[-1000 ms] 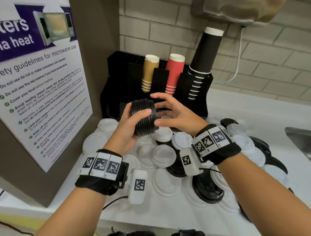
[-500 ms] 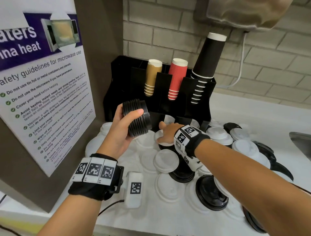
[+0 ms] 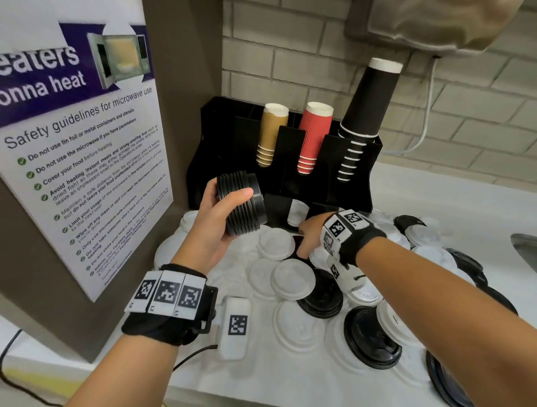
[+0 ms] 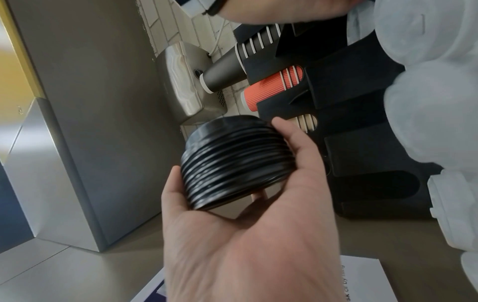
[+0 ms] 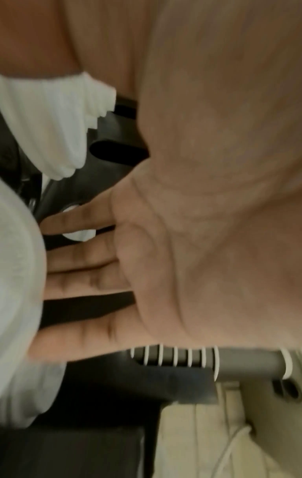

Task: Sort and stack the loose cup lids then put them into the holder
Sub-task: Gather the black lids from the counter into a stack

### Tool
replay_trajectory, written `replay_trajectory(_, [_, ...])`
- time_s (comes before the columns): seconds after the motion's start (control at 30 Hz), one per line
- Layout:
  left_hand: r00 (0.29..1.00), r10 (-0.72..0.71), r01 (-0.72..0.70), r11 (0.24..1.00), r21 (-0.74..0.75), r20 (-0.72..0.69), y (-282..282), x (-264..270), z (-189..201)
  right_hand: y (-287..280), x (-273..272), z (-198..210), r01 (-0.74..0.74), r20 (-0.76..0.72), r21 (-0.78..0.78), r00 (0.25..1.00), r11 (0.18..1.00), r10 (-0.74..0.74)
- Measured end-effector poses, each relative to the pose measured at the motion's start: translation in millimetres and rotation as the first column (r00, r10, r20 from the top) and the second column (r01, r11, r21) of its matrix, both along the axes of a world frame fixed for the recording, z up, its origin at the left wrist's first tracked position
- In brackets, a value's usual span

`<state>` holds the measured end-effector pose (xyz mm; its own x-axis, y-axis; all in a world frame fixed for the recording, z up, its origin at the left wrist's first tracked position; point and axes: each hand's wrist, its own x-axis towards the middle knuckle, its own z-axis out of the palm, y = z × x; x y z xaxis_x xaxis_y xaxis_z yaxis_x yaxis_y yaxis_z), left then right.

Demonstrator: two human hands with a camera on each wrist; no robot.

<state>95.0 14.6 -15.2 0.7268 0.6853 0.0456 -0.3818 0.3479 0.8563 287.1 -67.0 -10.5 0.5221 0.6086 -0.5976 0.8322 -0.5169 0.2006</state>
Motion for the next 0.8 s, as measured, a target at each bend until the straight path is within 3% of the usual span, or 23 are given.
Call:
replay_trajectory(0.13, [1.000, -0.011, 0.011, 1.000, 0.005, -0.014, -1, 1, 0, -7, 7, -11, -0.042, -0.101, 0.092, 0.994, 0.995, 0.051])
replay_trajectory(0.27, [1.000, -0.011, 0.011, 1.000, 0.012, -0.015, -3, 3, 0, -13, 8, -19, -0.116, -0.106, 0.212, 0.984, 0.970, 0.140])
replay_trajectory(0.4, [1.000, -0.013, 0.014, 1.000, 0.011, -0.018, -4, 3, -1, -16, 12, -3, -0.087, -0.057, 0.347, 0.992, 0.934, 0.113])
replay_trajectory(0.63, [1.000, -0.002, 0.003, 1.000, 0.009, -0.029, -6, 7, -4, -29, 9, 30, -0.009, -0.080, 0.603, 0.994, 0.798, 0.072])
replay_trajectory(0.7, [0.999, -0.001, 0.001, 1.000, 0.006, -0.045, -7, 8, -6, -36, 9, 37, 0.075, -0.188, 0.688, 0.979, 0.722, 0.077])
replay_trajectory(0.73, [0.999, -0.003, 0.003, 1.000, 0.005, -0.052, -8, 9, -8, -41, 8, 40, 0.169, -0.311, 0.726, 0.945, 0.666, 0.100])
replay_trajectory(0.8, [0.998, -0.011, 0.012, 1.000, 0.007, -0.063, -10, 12, -9, -50, 0, 44, 0.405, -0.589, 0.727, 0.783, 0.554, 0.201])
